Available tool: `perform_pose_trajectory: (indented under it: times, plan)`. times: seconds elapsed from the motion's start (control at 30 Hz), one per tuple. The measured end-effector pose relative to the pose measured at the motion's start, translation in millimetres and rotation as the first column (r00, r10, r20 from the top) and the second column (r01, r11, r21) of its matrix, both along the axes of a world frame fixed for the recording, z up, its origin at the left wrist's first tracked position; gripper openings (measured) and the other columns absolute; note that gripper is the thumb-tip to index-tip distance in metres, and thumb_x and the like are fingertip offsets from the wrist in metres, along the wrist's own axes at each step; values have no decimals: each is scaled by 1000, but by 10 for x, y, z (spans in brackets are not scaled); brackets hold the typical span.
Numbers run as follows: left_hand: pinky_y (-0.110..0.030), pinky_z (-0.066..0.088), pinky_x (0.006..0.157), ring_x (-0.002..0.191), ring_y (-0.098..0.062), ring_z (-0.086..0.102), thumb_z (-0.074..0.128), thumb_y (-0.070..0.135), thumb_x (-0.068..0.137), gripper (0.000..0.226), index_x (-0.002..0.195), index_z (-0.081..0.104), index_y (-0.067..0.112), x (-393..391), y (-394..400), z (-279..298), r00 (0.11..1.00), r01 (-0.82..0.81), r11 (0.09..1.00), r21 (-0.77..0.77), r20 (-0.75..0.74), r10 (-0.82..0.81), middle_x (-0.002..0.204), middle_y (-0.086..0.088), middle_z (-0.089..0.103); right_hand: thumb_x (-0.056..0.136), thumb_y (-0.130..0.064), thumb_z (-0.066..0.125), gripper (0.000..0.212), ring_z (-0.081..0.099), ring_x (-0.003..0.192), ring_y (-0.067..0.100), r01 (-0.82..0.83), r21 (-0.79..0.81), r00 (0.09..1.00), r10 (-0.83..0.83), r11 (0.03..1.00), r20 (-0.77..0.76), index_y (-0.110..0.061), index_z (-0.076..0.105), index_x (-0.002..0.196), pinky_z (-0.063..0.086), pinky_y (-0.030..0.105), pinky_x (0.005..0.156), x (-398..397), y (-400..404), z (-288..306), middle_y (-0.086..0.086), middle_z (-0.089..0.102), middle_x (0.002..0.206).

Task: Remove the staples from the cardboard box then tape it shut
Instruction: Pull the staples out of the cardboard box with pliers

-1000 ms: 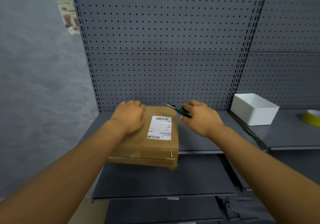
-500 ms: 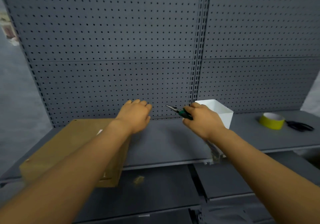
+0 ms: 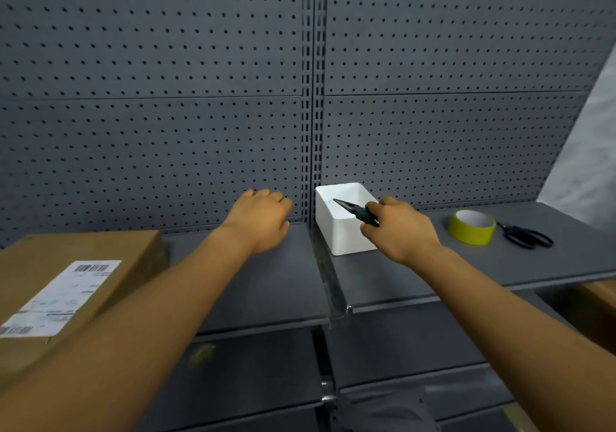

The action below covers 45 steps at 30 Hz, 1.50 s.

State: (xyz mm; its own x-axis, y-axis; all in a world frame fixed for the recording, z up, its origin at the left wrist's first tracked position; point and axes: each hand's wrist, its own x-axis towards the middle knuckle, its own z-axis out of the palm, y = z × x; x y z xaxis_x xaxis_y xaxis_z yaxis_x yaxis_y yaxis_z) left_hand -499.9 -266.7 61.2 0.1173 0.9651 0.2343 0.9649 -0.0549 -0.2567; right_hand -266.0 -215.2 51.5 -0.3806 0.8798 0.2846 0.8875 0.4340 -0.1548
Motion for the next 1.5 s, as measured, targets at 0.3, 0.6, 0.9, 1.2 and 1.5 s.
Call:
perform_pose_trajectory:
  times: [0.3,0.6,0.9,1.2,1.5]
  plan:
    - [-37,34,101,116,-23,47,40,31,98,34,127,50,17,125,649,-165,998,60,998,-34,26,-59,124,-3,54,91,-34,46,29,46,91,22,75,-51,996,-73,996,50,-18,60,110,37,30,69,86,521,-101,2,52,108]
    - [-38,34,102,118,-22,46,42,32,97,38,131,47,17,123,989,-264,996,86,995,-50,39,-84,125,-3,53,86,-40,53,29,48,87,22,82,-47,993,-78,996,92,-20,64,103,40,29,69,17,766,-132,2,54,106]
    - [-37,32,103,120,-22,45,41,36,98,38,131,48,19,-126,663,-138,998,-11,999,-32,63,13,129,-2,52,87,-40,54,34,52,88,21,-27,-63,997,22,998,-71,-22,60,115,41,30,68,-106,640,-53,1,54,106]
    - [-38,32,102,123,-23,43,43,38,98,39,131,49,19,-870,-400,28,955,-268,963,-23,127,269,130,-3,51,85,-37,61,31,55,72,26,-355,-122,905,308,927,-292,-6,64,87,40,30,57,-1089,120,-103,10,55,81]
    - [-37,43,91,108,-23,54,51,38,92,27,116,58,28,-1906,-1397,160,828,-467,866,-181,256,500,125,0,55,90,-42,56,35,50,74,24,-445,-217,894,416,869,-169,-7,57,92,41,32,62,-1808,-511,-51,7,47,90]
